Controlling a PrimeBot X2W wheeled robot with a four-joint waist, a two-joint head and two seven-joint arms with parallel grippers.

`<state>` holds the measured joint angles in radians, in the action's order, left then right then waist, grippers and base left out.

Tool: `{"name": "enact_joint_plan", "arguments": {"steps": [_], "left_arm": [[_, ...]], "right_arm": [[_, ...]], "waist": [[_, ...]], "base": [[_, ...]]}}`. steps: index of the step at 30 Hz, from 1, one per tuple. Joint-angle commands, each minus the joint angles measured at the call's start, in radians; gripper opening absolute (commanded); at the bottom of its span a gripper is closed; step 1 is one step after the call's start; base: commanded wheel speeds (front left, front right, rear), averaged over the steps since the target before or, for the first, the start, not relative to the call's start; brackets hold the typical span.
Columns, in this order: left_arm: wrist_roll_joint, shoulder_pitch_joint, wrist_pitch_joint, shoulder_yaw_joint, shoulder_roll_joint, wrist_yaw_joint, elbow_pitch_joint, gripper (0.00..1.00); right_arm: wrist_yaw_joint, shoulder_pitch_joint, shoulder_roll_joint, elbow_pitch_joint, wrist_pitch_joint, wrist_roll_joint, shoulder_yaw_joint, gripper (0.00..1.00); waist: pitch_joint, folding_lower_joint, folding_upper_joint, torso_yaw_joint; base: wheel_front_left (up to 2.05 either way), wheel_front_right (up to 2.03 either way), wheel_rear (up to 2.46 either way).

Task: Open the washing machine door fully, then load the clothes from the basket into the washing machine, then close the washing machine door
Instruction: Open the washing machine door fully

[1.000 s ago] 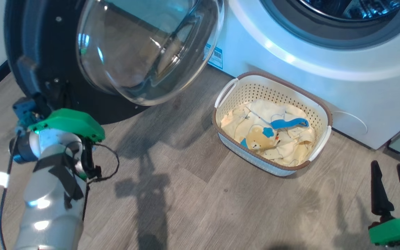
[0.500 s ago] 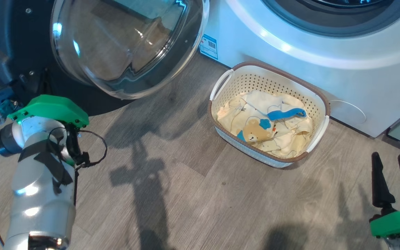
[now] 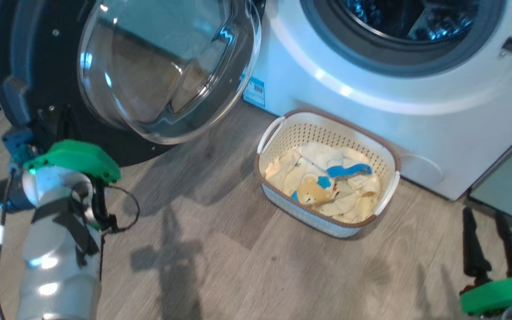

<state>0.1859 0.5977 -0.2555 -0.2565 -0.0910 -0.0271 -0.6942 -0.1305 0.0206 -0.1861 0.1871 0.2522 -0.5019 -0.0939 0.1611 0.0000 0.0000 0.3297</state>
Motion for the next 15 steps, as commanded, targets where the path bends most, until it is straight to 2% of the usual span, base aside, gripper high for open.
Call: {"name": "enact_joint_plan", "arguments": {"steps": [1, 6, 12, 13, 14, 15], "left_arm": [[-0.015, -0.007, -0.006, -0.018, -0.03, 0.013, 0.044, 0.0], [-0.031, -0.072, -0.006, -0.003, -0.025, 0.071, 0.09, 0.0], [-0.057, -0.181, -0.006, 0.016, -0.038, 0.108, 0.127, 0.0], [-0.062, -0.199, -0.006, 0.023, -0.04, 0.112, 0.134, 0.09], [-0.063, -0.216, -0.006, 0.026, -0.039, 0.116, 0.145, 0.33], [-0.061, -0.231, -0.006, 0.028, -0.039, 0.121, 0.152, 0.49]], "right_arm": [[0.0, -0.006, -0.002, -0.022, 0.01, -0.004, -0.019, 1.0], [0.0, -0.025, 0.024, -0.019, 0.01, -0.005, -0.022, 1.0], [0.0, -0.051, 0.051, -0.018, 0.01, -0.003, -0.022, 1.0], [0.0, -0.052, 0.054, -0.019, 0.01, -0.003, -0.021, 1.0], [0.0, -0.053, 0.056, -0.02, 0.01, -0.002, -0.023, 1.0], [0.0, -0.054, 0.058, -0.021, 0.01, -0.001, -0.025, 1.0]], "waist": [[-0.037, 0.0, 0.0, -0.016], [-0.09, 0.0, 0.0, -0.054], [-0.155, 0.0, 0.0, -0.117], [-0.161, 0.0, 0.0, -0.129], [-0.166, 0.0, 0.0, -0.142], [-0.171, 0.0, 0.0, -0.155]], "base": [[0.0, 0.0, 0.0], [0.0, 0.0, 0.0], [0.0, 0.0, 0.0], [0.0, 0.0, 0.0], [0.0, 0.0, 0.0], [0.0, 0.0, 0.0]]}}
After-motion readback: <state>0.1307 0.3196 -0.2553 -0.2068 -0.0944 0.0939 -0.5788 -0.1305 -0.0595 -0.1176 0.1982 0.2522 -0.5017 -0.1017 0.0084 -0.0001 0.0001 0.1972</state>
